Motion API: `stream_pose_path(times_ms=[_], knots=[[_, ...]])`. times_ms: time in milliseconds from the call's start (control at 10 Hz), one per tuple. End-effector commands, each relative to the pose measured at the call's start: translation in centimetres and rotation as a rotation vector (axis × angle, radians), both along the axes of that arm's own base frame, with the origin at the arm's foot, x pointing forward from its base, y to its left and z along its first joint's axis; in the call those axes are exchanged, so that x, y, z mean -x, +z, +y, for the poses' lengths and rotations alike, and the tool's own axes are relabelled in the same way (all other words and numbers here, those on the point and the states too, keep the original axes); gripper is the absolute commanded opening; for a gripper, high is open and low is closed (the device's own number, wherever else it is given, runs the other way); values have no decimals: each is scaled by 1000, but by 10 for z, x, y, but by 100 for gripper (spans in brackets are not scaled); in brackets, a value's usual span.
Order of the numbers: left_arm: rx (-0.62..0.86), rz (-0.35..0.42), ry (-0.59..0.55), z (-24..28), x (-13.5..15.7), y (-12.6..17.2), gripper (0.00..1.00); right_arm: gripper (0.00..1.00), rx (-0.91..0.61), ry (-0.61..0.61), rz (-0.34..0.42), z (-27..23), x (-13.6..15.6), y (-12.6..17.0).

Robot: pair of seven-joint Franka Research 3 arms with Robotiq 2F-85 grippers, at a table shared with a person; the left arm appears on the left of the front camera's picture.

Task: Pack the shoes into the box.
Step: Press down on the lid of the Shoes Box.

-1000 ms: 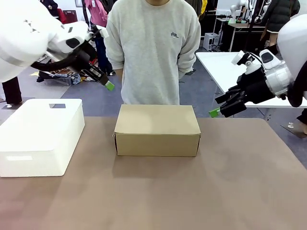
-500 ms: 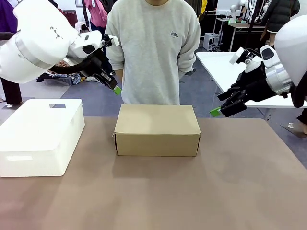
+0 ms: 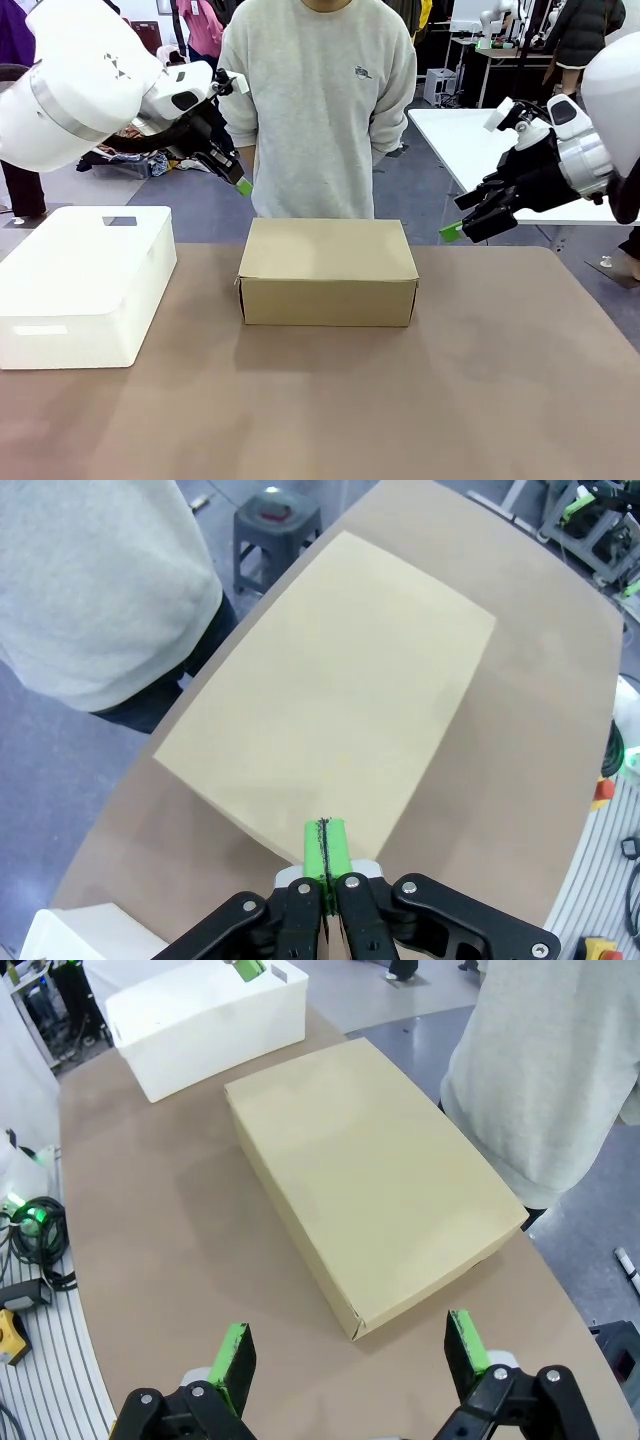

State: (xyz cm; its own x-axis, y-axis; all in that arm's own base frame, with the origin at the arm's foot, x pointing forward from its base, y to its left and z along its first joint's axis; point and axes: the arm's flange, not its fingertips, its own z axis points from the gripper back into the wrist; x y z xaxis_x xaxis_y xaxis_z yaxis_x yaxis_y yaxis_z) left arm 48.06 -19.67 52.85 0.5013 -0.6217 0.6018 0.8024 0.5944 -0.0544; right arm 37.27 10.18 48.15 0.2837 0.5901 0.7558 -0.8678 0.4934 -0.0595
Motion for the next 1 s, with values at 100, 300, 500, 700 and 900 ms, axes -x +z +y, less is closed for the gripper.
stream_pose_path(times_ms=[100,300,500,700,900], knots=[[30,15,32,-8,-5,0,0,100,24,-34,1,5,1,8],[85,41,89,-19,-26,0,0,100,86,-93,15,10,8,25],[116,82,99,-29,-46,-2,0,100,111,-121,7,9,19,37],[118,127,112,-40,-66,-9,0,100,97,-144,-54,6,34,49],[113,171,110,-50,-85,-19,0,100,80,-158,-97,2,47,55]])
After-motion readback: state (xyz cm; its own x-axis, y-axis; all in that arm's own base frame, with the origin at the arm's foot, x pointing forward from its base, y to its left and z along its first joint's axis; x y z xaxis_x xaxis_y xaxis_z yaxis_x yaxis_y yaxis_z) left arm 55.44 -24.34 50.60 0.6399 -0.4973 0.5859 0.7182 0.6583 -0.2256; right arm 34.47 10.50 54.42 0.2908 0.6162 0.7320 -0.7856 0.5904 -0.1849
